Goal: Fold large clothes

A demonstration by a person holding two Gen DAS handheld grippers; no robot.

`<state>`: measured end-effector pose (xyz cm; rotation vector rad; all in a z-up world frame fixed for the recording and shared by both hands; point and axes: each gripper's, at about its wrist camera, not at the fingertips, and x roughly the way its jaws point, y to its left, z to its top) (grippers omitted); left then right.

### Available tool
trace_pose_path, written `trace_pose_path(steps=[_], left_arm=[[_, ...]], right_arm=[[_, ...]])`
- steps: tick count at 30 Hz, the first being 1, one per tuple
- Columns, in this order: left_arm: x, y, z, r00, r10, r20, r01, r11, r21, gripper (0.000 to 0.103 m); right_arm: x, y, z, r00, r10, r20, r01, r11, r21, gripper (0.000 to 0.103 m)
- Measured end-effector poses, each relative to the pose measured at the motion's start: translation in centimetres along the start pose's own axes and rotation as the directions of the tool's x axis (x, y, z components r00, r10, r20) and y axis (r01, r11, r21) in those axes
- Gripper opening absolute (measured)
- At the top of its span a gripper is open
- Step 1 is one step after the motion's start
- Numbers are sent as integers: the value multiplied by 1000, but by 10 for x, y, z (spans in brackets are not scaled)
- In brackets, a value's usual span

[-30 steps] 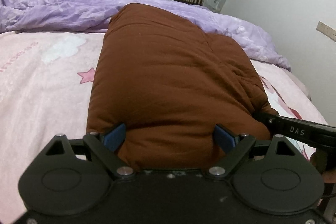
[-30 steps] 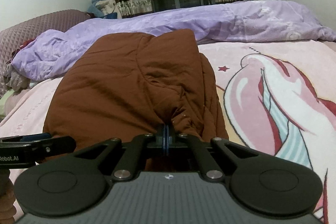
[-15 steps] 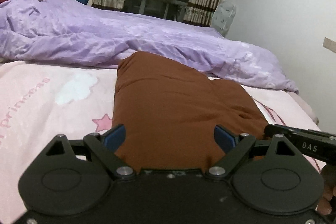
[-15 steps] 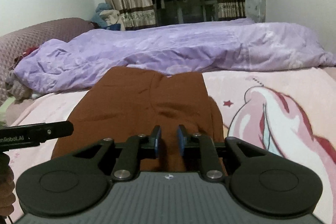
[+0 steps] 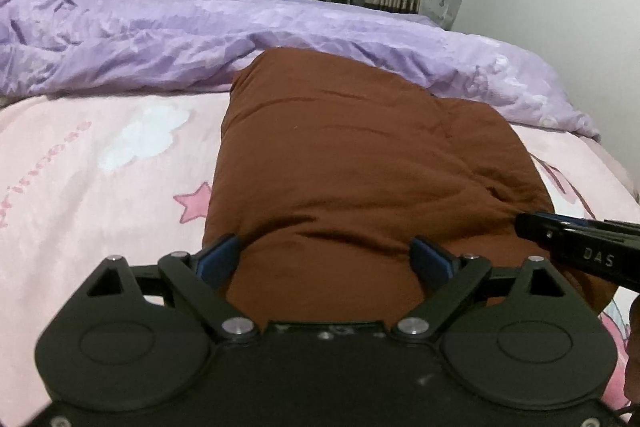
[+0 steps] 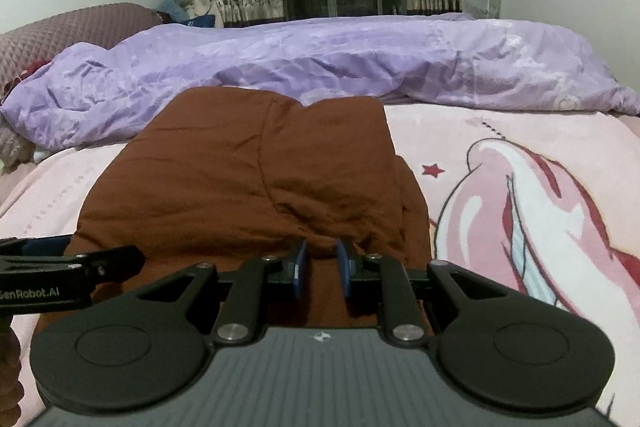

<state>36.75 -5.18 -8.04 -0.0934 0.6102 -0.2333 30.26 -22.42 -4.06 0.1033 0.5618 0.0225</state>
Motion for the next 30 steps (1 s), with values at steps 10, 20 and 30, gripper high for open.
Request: trace_pose_path(steps=[10, 20, 30], left_arm=[[-3, -2, -3, 1000, 7, 7, -7, 1000, 0, 97], [-46, -8, 3, 1000, 23, 17, -23, 1000, -13, 94], [-83, -26, -32, 1000, 0, 31, 0, 1000, 13, 94]], right_arm=[[-1, 1, -3, 1000, 0, 1, 0, 1000, 3, 22], [-34, 7, 6, 1000, -18, 7, 18, 1000, -20, 28], [-77, 9, -20, 998, -32, 56, 33, 999, -14, 33]])
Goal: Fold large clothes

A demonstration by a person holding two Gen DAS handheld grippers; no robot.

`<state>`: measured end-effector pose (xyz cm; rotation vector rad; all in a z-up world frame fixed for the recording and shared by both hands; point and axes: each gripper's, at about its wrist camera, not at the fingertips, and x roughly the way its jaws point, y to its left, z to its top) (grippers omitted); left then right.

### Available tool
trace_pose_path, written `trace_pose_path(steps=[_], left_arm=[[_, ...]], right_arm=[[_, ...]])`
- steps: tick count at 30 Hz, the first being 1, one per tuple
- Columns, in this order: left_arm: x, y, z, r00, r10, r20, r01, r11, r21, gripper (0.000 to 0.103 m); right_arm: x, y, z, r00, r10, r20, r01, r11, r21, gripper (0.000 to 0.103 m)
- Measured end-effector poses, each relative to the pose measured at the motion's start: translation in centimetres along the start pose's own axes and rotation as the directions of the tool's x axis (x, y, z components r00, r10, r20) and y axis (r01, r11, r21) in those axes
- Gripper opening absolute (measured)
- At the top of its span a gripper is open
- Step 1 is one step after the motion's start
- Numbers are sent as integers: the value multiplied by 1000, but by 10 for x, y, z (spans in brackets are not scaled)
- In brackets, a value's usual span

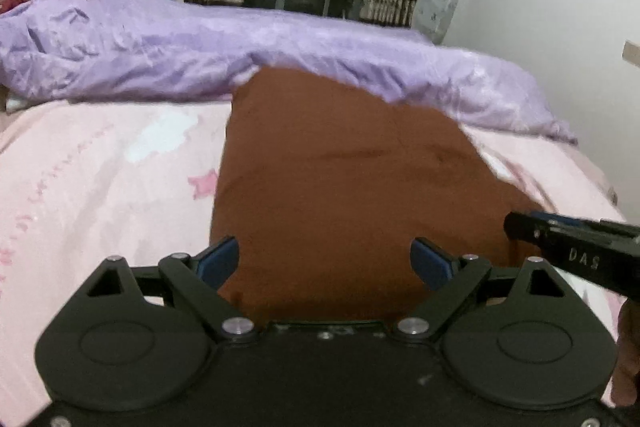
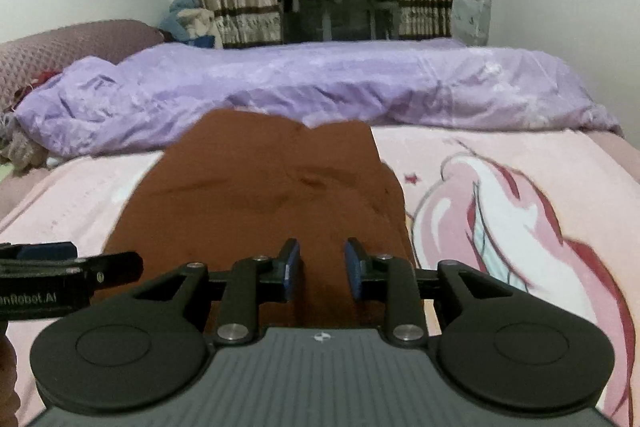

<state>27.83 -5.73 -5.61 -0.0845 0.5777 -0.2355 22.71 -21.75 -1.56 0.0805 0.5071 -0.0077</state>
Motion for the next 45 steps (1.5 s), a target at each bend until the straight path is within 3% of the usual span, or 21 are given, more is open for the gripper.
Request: trace_pose_path(steps=[5, 21, 23, 27, 30, 34, 38, 45], left_arm=[[28, 5, -18, 997, -13, -74, 11, 999, -31, 94], [24, 4, -15, 997, -2, -73, 2, 1000, -2, 95], [13, 5, -12, 997, 11, -71, -12, 1000, -19, 95], [-24, 5, -13, 997, 29, -77, -32, 999, -27, 95], [-62, 3, -20, 997, 55, -45, -56, 998, -16, 96], [-103, 2, -40, 991, 121, -61, -125, 990, -67, 96], [-134, 1, -62, 992, 108, -68, -115, 987, -112, 96], [-159, -10, -77, 991, 107, -83, -114, 989, -89, 96]], right_arm=[[20, -10, -11, 998, 17, -59, -15, 999, 30, 32], [20, -8, -18, 998, 17, -64, -15, 999, 29, 33], [8, -7, -15, 998, 14, -61, -12, 999, 36, 38], [-31, -4, -13, 999, 12, -32, -11, 999, 37, 69], [-66, 1, -19, 999, -35, 4, 35, 999, 5, 78], [-103, 4, -33, 998, -55, -1, 55, 998, -4, 82], [-125, 6, -49, 998, -60, -30, 59, 998, -12, 82], [-146, 4, -63, 995, -81, -49, 82, 997, 10, 82]])
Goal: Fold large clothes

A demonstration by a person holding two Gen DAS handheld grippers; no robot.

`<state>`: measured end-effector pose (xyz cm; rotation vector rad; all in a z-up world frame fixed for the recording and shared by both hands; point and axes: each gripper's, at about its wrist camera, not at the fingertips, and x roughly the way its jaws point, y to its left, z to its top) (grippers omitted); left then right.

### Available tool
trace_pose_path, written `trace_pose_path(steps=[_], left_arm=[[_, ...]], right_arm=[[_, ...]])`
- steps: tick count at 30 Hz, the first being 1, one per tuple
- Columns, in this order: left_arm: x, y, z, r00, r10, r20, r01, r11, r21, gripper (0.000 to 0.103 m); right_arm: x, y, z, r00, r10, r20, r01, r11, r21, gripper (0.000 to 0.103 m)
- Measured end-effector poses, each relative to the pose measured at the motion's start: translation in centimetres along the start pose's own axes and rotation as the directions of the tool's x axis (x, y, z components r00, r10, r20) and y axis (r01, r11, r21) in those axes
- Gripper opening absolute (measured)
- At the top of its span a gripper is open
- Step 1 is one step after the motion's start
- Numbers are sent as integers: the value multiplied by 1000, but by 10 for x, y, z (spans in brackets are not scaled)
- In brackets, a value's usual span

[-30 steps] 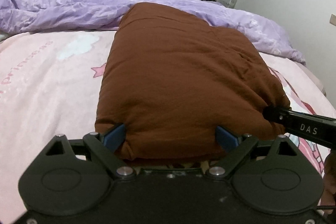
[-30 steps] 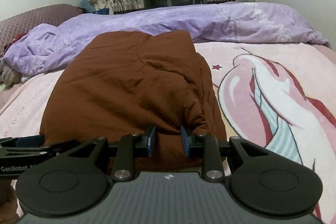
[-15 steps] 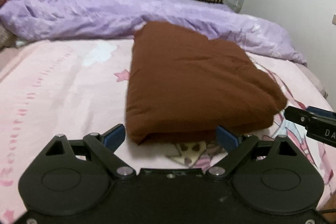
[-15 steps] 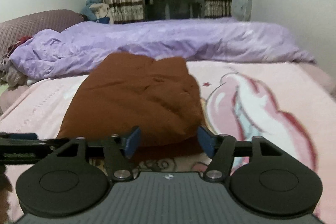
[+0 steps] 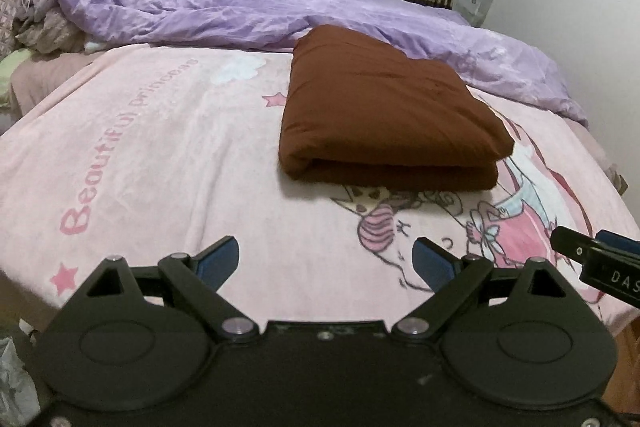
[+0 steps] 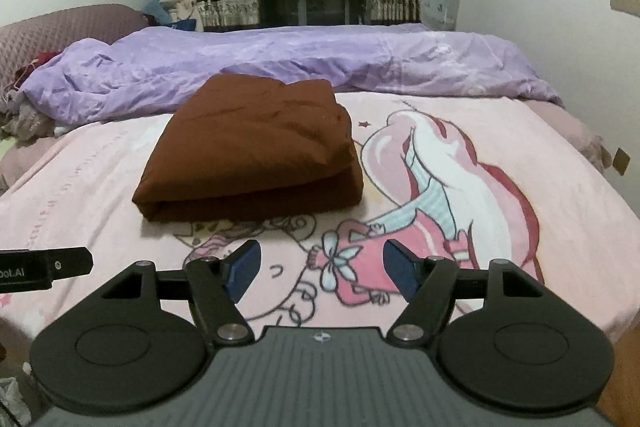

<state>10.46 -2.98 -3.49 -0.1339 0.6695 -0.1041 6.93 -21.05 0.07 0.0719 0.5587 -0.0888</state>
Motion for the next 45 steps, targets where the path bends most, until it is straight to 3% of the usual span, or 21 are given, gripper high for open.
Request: trace_pose_path(steps=[15, 45], left_arm=[[4, -3, -11, 998, 1, -57, 1, 1000, 31, 96], [4, -7, -11, 998, 2, -63, 0, 999, 39, 96]], right_arm=[[0, 1, -13, 999, 13, -34, -12, 1000, 17, 82], [0, 0, -13, 999, 10, -37, -10, 1000, 20, 82]])
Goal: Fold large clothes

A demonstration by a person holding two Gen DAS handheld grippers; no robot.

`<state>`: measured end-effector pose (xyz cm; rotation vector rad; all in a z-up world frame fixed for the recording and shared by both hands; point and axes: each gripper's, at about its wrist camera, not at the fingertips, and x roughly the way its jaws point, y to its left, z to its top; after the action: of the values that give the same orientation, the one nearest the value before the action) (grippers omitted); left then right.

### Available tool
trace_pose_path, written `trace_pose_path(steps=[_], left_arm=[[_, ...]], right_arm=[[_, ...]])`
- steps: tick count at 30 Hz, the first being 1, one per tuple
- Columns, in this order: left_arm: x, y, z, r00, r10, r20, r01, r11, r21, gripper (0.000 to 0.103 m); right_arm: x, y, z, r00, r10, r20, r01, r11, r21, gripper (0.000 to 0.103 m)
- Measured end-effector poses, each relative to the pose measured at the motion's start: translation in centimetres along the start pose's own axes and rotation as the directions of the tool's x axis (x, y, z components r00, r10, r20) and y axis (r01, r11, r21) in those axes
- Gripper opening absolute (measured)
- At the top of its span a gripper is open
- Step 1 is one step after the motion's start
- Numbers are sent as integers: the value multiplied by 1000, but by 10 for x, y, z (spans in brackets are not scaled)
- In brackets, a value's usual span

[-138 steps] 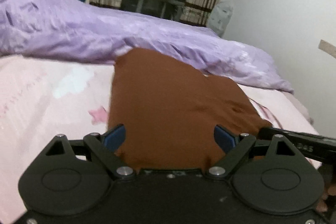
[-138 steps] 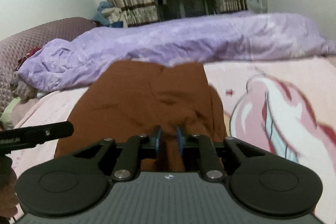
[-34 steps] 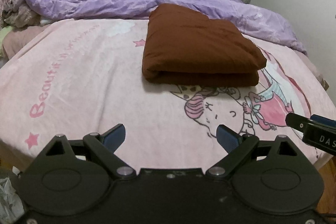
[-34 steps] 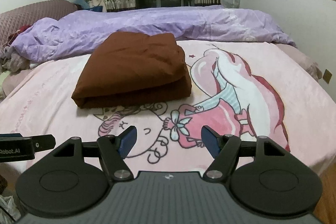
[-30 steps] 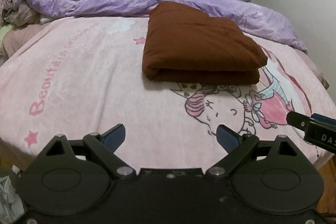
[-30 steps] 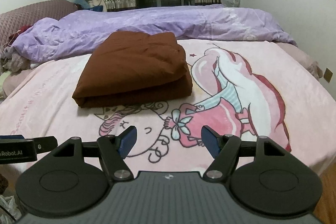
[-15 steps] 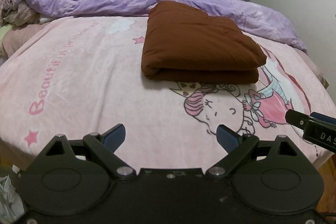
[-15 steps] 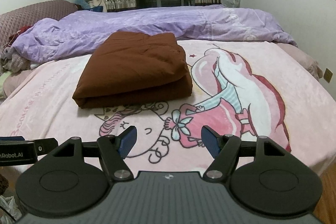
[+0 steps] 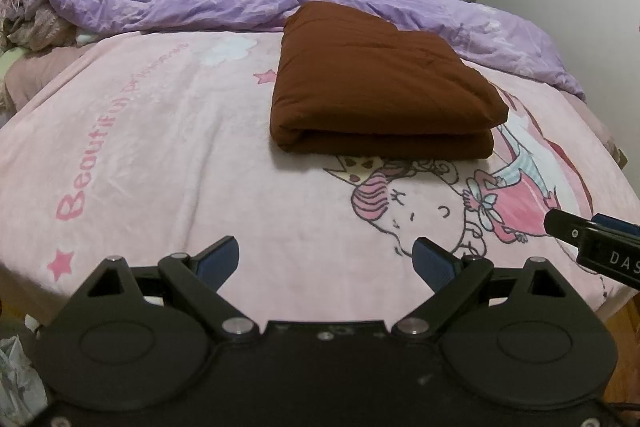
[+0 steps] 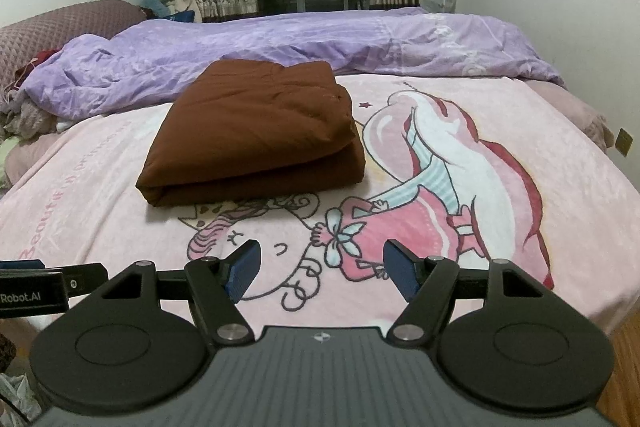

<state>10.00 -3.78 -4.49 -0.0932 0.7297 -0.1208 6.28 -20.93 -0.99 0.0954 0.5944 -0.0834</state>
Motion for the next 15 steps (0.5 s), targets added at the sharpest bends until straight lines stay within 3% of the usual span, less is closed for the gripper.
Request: trace_pose_path(steps=[15], left_arm=[[-2, -2, 0, 1000, 0, 5, 0, 1000, 2, 96]], right_arm=[[1, 1, 0, 1000, 2, -5, -2, 1000, 0, 82]])
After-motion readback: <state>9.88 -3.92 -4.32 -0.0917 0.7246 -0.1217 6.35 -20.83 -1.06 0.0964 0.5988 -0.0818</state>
